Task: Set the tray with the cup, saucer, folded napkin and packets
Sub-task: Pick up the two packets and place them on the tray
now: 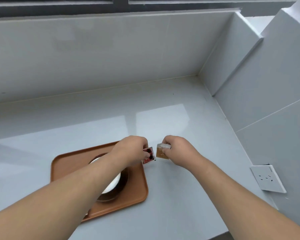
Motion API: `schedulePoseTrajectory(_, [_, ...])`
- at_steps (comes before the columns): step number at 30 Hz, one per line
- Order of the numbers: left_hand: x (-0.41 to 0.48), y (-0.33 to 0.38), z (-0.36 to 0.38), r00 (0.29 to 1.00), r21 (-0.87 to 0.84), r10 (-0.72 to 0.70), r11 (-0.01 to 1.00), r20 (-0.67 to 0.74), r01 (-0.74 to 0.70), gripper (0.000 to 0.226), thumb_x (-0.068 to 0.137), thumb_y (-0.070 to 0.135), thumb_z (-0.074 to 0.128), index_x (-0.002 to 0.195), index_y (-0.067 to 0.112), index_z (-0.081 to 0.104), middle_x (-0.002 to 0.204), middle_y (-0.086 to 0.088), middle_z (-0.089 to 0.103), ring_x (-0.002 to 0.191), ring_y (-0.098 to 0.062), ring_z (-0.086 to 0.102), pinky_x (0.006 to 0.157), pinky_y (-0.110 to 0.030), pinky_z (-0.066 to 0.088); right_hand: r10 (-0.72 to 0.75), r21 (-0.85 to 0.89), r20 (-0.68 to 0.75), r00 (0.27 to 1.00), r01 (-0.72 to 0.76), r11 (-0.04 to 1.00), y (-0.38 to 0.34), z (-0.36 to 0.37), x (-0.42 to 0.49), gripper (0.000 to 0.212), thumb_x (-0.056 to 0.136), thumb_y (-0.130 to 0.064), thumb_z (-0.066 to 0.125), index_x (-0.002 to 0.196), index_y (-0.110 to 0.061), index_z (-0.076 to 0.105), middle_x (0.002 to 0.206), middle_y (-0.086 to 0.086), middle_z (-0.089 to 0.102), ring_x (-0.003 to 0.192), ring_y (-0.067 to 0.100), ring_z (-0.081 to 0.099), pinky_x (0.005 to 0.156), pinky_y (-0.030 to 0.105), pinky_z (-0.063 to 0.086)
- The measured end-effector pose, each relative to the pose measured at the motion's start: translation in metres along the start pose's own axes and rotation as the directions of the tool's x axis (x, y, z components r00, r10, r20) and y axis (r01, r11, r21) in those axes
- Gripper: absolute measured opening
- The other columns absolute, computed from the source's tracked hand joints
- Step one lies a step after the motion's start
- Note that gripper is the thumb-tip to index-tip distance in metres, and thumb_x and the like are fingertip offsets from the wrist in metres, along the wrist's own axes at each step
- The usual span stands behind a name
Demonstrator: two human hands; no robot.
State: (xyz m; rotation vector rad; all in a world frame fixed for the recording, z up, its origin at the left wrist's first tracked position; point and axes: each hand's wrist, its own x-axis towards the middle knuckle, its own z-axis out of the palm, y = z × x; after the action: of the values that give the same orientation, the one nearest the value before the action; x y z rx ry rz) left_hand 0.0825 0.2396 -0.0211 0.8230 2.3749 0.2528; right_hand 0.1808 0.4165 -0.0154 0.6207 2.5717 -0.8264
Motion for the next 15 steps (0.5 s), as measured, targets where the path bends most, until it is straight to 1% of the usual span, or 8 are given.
schedulePoseTrajectory(2, [0.001, -0.021, -0.023, 0.999, -0.062, -0.054, 0.997, -0.007, 0.053, 0.018, 0.086, 0.041, 0.075, 0.085, 0.028, 0.062, 0.084, 0.009, 0.066, 0.081, -0.017, 0.062, 0.059, -0.032, 0.044, -0.033, 0.071, 0.014, 0.999, 0.032, 0.997, -0.023, -0.002, 0.012, 0.012, 0.086, -0.018, 0.059, 0.084, -0.028, 0.064, 0.081, -0.005, 0.067, 0.069, 0.016, 0.062, 0.049, 0.027, 0.046])
schedulePoseTrajectory(4, [0.002, -0.043, -0.039, 0.995, -0.102, -0.099, 0.99, -0.012, 0.097, 0.019, 0.082, 0.039, 0.08, 0.081, 0.027, 0.065, 0.079, 0.008, 0.07, 0.072, -0.011, 0.066, 0.061, -0.032, 0.049, -0.072, 0.092, 0.043, 0.996, 0.068, 0.993, -0.046, 0.002, 0.026, 0.009, 0.086, -0.018, 0.062, 0.084, -0.027, 0.066, 0.079, -0.003, 0.068, 0.063, 0.015, 0.061, 0.044, 0.023, 0.042])
schedulePoseTrajectory(5, [0.003, -0.053, -0.044, 0.993, -0.104, -0.115, 0.988, -0.013, 0.113, 0.02, 0.081, 0.038, 0.081, 0.079, 0.027, 0.064, 0.077, 0.009, 0.07, 0.07, -0.01, 0.065, 0.059, -0.031, 0.048, -0.089, 0.088, 0.057, 0.994, 0.084, 0.993, -0.056, 0.005, 0.032, 0.009, 0.086, -0.018, 0.063, 0.084, -0.026, 0.067, 0.08, -0.002, 0.068, 0.063, 0.015, 0.061, 0.044, 0.023, 0.041])
schedulePoseTrajectory(7, [0.004, -0.07, -0.047, 0.991, -0.077, -0.133, 0.988, -0.009, 0.132, 0.022, 0.08, 0.037, 0.082, 0.076, 0.028, 0.062, 0.078, 0.009, 0.067, 0.074, -0.012, 0.062, 0.058, -0.03, 0.043, -0.118, 0.063, 0.08, 0.99, 0.113, 0.992, -0.073, 0.014, 0.043, 0.008, 0.085, -0.018, 0.063, 0.086, -0.024, 0.068, 0.081, -0.002, 0.068, 0.066, 0.016, 0.063, 0.046, 0.024, 0.042])
schedulePoseTrajectory(9, [0.006, -0.083, -0.046, 0.989, -0.059, -0.146, 0.988, 0.0, 0.145, 0.024, 0.081, 0.038, 0.082, 0.075, 0.03, 0.06, 0.08, 0.01, 0.064, 0.078, -0.016, 0.059, 0.058, -0.03, 0.041, -0.137, 0.034, 0.099, 0.986, 0.135, 0.99, -0.085, 0.023, 0.052, 0.006, 0.085, -0.019, 0.066, 0.088, -0.022, 0.07, 0.081, -0.005, 0.067, 0.067, 0.013, 0.061, 0.048, 0.024, 0.041])
schedulePoseTrajectory(11, [0.008, -0.092, -0.042, 0.988, -0.061, -0.156, 0.986, 0.002, 0.156, 0.029, 0.08, 0.039, 0.084, 0.072, 0.03, 0.058, 0.079, 0.01, 0.063, 0.079, -0.016, 0.058, 0.057, -0.03, 0.039, -0.149, -0.007, 0.108, 0.983, 0.151, 0.988, -0.092, 0.029, 0.06, 0.007, 0.085, -0.02, 0.068, 0.091, -0.018, 0.07, 0.081, -0.007, 0.063, 0.071, 0.014, 0.058, 0.051, 0.023, 0.039])
schedulePoseTrajectory(13, [0.01, -0.097, -0.039, 0.989, -0.06, -0.151, 0.987, -0.002, 0.15, 0.032, 0.08, 0.039, 0.084, 0.07, 0.031, 0.055, 0.078, 0.01, 0.062, 0.079, -0.017, 0.058, 0.057, -0.03, 0.038, -0.163, -0.065, 0.125, 0.979, 0.172, 0.983, -0.097, 0.034, 0.066, 0.007, 0.085, -0.02, 0.069, 0.09, -0.017, 0.067, 0.083, -0.006, 0.06, 0.077, 0.017, 0.056, 0.052, 0.023, 0.035])
schedulePoseTrajectory(15, [0.013, -0.099, -0.039, 0.991, -0.042, -0.137, 0.99, -0.008, 0.137, 0.031, 0.08, 0.039, 0.084, 0.072, 0.031, 0.055, 0.08, 0.008, 0.063, 0.081, -0.019, 0.058, 0.058, -0.03, 0.038, -0.175, -0.115, 0.143, 0.974, 0.192, 0.975, -0.1, 0.036, 0.072, 0.006, 0.086, -0.02, 0.068, 0.086, -0.019, 0.062, 0.084, -0.004, 0.059, 0.079, 0.019, 0.055, 0.052, 0.024, 0.033])
